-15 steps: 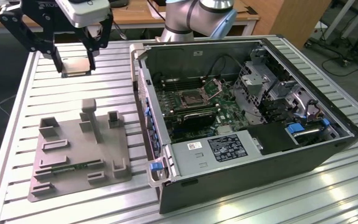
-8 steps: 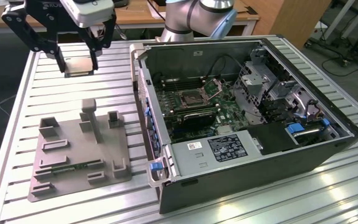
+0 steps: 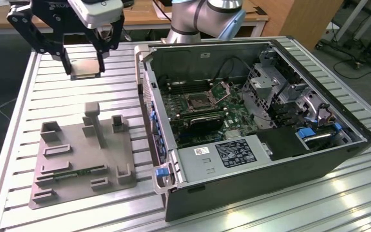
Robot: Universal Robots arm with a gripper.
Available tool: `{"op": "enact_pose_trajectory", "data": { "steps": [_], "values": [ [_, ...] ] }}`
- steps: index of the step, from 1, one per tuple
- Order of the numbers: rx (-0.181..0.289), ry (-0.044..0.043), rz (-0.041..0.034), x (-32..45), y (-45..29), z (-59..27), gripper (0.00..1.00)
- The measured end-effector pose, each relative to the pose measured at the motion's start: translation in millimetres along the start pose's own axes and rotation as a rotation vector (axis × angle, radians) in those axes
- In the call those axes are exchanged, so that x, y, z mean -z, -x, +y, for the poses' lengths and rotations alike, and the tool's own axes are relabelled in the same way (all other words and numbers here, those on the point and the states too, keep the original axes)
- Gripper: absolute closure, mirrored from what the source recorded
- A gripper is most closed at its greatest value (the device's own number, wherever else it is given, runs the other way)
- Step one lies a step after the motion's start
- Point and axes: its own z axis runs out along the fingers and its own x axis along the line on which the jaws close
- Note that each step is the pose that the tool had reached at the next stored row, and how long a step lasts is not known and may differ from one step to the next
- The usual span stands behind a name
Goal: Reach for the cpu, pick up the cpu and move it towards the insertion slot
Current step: 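Pick up the cpu and move it towards the insertion slot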
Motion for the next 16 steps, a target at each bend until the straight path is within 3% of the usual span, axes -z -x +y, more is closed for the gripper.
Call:
{"op": "enact_pose_trajectory", "data": {
  "steps": [16],
  "values": [
    [0.000,0.0000,-0.0001,-0.6,9.9,0.2,0.46]
  ]
}}
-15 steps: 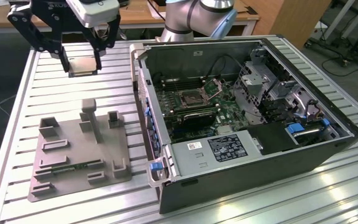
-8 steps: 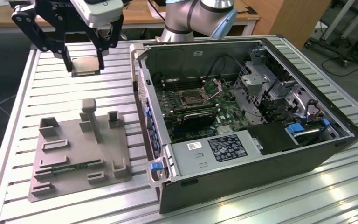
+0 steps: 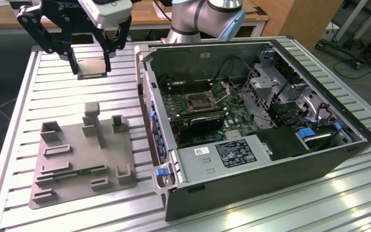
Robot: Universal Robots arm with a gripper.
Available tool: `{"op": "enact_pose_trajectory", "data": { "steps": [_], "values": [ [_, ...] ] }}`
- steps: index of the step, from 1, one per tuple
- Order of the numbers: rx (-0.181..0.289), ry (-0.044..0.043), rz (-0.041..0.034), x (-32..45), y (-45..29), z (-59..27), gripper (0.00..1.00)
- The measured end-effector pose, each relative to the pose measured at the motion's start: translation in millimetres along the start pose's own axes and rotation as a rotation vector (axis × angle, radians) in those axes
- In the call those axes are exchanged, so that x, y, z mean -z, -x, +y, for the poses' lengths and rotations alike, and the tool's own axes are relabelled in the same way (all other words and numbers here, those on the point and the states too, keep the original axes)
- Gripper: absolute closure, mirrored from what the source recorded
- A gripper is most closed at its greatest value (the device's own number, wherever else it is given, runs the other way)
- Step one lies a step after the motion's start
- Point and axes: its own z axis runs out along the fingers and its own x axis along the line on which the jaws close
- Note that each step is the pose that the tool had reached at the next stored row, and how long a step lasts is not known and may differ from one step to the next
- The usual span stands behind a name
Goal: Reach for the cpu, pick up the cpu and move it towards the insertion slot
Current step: 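Pick up the cpu and move it towards the insertion slot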
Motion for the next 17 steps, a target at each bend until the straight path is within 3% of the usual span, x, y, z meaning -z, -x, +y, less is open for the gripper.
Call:
{"op": "enact_pose_trajectory", "data": {
  "steps": [17],
  "values": [
    [0.000,0.0000,0.0000,-0.6,10.6,0.3,0.46]
  ]
}}
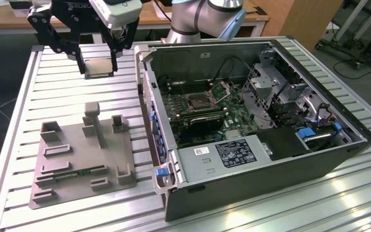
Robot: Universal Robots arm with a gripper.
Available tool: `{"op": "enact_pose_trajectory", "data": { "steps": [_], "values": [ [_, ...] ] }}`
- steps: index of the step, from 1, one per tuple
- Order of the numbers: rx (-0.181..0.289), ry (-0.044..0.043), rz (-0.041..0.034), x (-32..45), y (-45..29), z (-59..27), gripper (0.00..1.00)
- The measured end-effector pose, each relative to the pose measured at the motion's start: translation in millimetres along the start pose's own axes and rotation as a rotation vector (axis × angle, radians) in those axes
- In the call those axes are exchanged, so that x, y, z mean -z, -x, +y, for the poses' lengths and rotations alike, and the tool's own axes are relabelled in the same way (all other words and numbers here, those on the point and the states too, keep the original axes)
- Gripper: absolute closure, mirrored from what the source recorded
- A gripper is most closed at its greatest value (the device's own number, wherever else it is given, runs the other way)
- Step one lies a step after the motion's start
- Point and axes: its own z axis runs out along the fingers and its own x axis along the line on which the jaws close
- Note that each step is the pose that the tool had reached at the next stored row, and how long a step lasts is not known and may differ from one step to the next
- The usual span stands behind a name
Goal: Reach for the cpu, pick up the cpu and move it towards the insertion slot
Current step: 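Pick up the cpu and move it towards the insertion slot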
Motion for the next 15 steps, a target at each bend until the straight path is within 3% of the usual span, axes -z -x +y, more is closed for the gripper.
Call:
{"op": "enact_pose_trajectory", "data": {
  "steps": [15],
  "values": [
    [0.000,0.0000,0.0000,-0.5,7.8,0.2,0.46]
  ]
}}
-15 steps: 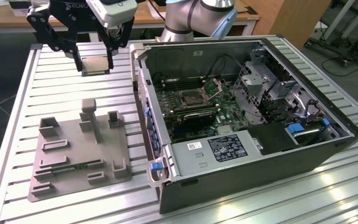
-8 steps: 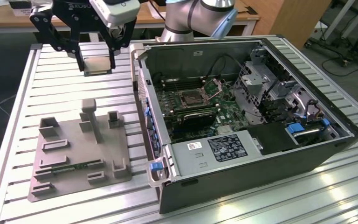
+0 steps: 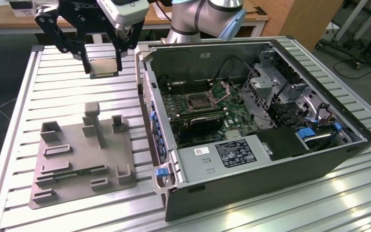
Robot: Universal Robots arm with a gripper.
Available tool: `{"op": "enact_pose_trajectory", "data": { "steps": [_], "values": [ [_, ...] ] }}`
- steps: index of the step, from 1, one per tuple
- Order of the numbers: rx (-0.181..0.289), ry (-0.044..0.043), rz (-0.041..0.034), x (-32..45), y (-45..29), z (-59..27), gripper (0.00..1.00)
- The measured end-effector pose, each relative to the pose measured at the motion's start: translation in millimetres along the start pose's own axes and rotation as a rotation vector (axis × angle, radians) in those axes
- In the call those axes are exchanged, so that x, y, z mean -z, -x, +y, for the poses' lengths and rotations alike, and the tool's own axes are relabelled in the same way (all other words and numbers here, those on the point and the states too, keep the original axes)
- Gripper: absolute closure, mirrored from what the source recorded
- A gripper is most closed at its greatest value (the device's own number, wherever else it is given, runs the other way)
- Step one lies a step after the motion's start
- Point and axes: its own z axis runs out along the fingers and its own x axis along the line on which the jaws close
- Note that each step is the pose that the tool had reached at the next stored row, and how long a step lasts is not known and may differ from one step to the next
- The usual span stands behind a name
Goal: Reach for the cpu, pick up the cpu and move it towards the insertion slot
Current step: 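Pick up the cpu and move it towards the insertion slot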
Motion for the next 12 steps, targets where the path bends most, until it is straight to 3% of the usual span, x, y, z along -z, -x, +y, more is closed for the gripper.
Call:
{"op": "enact_pose_trajectory", "data": {
  "steps": [12],
  "values": [
    [0.000,0.0000,0.0000,-0.4,7.1,0.2,0.46]
  ]
}}
